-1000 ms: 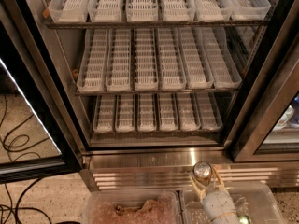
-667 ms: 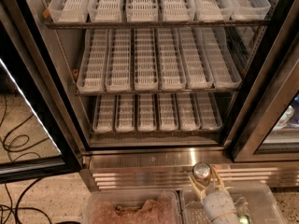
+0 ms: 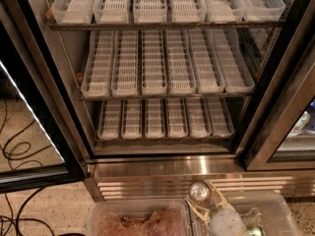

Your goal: Pick orange can from bottom shelf of fridge

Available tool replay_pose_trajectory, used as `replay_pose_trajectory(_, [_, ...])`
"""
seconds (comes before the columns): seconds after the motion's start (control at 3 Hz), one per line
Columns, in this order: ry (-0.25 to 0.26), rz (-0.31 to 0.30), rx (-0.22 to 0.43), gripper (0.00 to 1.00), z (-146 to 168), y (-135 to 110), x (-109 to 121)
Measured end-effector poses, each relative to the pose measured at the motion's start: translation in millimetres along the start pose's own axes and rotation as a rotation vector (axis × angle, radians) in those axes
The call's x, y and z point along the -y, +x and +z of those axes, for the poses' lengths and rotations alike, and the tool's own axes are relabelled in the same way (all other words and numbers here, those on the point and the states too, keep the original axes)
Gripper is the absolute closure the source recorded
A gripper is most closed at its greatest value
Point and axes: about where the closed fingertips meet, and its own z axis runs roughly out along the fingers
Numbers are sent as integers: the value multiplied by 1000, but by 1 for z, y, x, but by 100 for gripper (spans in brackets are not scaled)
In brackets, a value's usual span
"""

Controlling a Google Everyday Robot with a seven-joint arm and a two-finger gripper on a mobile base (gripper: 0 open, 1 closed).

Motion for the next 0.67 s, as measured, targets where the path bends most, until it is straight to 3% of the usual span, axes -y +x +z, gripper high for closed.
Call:
replay_pose_trajectory(0.33, [-78, -28, 20, 100, -9, -14, -26])
replay_pose_trajectory(0.67, [-81, -30, 21, 100, -9, -15, -27])
